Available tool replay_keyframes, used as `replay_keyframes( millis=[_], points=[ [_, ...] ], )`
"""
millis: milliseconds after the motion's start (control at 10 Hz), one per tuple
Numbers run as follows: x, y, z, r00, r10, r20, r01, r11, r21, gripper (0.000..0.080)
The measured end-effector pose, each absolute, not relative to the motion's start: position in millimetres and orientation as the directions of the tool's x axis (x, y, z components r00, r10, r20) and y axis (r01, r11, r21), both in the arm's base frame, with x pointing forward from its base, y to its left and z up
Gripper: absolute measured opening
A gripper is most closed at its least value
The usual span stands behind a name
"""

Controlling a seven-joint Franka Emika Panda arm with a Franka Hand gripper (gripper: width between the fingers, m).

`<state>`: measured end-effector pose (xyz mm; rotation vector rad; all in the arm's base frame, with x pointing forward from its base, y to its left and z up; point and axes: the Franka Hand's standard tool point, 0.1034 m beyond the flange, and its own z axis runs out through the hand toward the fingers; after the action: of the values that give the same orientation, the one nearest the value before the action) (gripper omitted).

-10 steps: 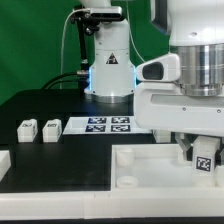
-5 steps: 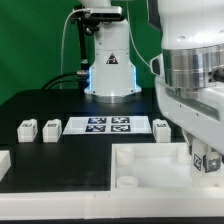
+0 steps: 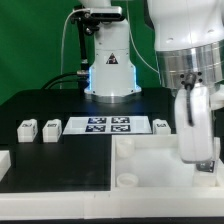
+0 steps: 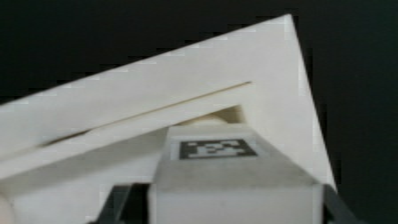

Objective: Assemble one leg

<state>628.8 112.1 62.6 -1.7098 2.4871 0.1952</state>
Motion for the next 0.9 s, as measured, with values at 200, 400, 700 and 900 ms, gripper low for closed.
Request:
replay_keyframes(
  millis=[200,400,700,900],
  points=[
    [629,111,63.1,-0.425,-0.892,-0.154,-0.905,0.423,0.045,0.0359],
    [628,112,61.7,-0.388,-0.908,-0.155,-0.921,0.387,0.042,0.0542],
    [624,115,61.4,-0.342,-0.927,-0.155,-0.939,0.34,0.04,0.0644],
    [617,120,80.3,-0.299,-0.939,-0.169,-0.954,0.297,0.034,0.0649]
  ],
)
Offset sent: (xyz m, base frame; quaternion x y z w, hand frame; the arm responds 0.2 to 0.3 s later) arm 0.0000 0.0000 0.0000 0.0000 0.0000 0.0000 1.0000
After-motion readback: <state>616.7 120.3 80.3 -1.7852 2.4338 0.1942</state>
